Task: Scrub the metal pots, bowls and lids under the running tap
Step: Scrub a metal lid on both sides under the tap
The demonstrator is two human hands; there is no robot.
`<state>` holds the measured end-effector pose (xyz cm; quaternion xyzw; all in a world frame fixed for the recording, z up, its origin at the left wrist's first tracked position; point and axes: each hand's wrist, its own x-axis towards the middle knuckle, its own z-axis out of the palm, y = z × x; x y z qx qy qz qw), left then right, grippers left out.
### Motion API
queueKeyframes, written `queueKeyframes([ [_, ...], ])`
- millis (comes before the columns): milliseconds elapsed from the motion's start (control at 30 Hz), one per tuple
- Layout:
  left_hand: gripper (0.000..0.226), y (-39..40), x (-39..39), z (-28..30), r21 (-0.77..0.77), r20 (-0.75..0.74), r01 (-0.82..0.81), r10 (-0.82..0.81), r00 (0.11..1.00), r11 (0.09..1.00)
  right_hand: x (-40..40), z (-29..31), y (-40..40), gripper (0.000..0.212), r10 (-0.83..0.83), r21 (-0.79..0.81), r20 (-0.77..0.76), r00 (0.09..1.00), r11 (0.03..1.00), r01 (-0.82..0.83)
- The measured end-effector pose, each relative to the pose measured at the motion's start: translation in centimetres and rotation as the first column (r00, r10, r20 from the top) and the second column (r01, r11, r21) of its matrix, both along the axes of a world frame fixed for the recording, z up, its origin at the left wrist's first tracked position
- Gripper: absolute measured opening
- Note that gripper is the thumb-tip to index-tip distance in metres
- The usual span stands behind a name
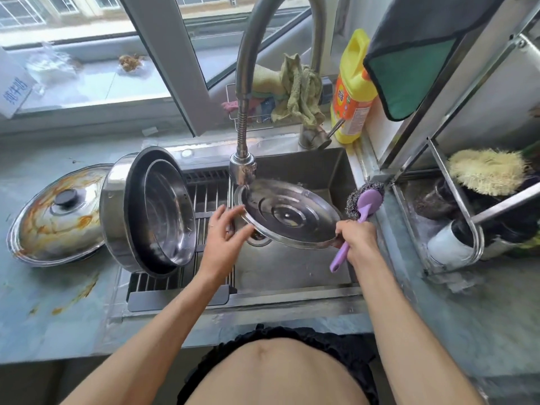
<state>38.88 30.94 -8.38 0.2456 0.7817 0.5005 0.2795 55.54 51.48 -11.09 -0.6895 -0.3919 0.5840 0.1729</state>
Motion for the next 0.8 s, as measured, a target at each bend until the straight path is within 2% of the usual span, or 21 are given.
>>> queueKeyframes([
  [67,0.063,0.9,-0.8,0.6,0.034,0.319,-0.164,0.145,0.937,0.986,0.4,0.2,0.0,0.036,0.008,0.006,0.000,1.000,1.000,-0.008],
  [133,0.066,1.9,-1.5,1.1,0.011,0.463,-0.217,0.187,0.866,0.976,0.4,0.5,-0.2,0.014,0.036,-0.001,0.001,0.999,0.999,-0.036],
  [233,0.058,2.8,-2.2,1.3,-0.071,0.377,-0.258,0.265,0.887,0.964,-0.5,-0.6,-0.8,0.010,0.060,-0.063,-0.050,0.997,0.996,-0.063],
  [367,0.064,2.6,-4.2,1.3,-0.129,0.236,-0.276,0.300,0.924,0.952,-2.5,-5.3,-0.7,0.037,0.094,-0.145,-0.095,0.991,0.984,-0.107],
  [433,0.058,2.3,-5.3,1.5,-0.138,0.173,-0.271,0.292,0.940,0.953,-3.5,-8.3,-0.9,0.045,0.114,-0.194,-0.115,0.987,0.972,-0.135],
  [467,0.055,2.2,-5.9,1.7,-0.151,0.146,-0.265,0.287,0.947,0.952,-4.0,-9.3,-1.2,0.045,0.116,-0.233,-0.149,0.982,0.961,-0.149],
  [567,0.050,2.5,-6.6,1.8,-0.198,0.159,-0.254,0.286,0.945,0.947,-4.5,-7.1,-2.6,0.032,0.025,-0.296,-0.238,0.971,0.950,-0.097],
  [667,0.046,2.9,-7.0,1.0,-0.244,0.179,-0.266,0.313,0.933,0.933,-4.4,-5.9,-2.4,0.035,-0.003,-0.245,-0.242,0.970,0.968,-0.058],
  [800,0.042,3.7,-6.7,-0.5,-0.288,0.228,-0.249,0.319,0.920,0.925,-3.6,-3.2,-1.4,0.025,0.053,-0.051,-0.109,0.993,0.997,-0.059],
])
